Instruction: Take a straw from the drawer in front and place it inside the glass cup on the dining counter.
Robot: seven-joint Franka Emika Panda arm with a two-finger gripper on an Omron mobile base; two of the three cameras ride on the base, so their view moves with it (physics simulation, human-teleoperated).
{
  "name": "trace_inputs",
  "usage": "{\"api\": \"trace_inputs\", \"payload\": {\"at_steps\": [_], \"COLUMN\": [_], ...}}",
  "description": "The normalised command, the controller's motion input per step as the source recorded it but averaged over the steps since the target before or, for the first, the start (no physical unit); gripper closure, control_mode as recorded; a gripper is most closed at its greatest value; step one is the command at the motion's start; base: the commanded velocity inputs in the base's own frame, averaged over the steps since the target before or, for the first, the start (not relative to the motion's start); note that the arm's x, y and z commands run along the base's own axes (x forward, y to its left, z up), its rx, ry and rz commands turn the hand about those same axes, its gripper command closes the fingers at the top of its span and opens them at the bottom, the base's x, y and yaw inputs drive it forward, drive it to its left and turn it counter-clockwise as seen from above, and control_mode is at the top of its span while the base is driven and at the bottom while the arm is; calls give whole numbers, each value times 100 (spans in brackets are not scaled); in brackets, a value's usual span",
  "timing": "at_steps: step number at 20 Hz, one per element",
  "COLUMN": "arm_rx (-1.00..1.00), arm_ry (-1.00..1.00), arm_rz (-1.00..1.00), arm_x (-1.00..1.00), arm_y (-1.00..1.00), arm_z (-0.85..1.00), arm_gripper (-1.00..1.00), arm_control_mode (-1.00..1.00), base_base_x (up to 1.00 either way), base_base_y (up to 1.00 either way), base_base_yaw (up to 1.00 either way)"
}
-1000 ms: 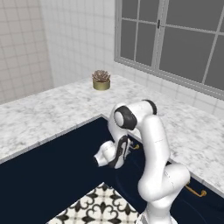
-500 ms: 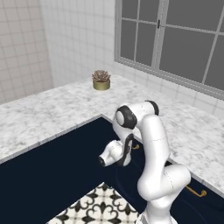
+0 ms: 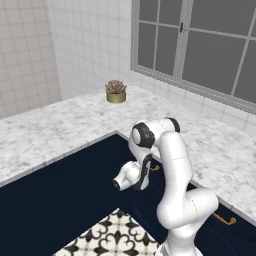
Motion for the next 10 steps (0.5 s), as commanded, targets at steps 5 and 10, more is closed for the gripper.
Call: {"api": "trace_inputs", "payload": {"at_steps": [5,10], "arm_rx": [0,0], "arm_ry": [0,4], "arm_rz": [0,0], "arm_x": [-8,-27], "arm_y": [29,92], "arm_z": [-1,0], "arm_gripper": [100,100], "arm_control_mode": [-100,-100], "base_base_x": [0,0], "base_base_y": [0,0], "base_base_yaw": [0,0]}}
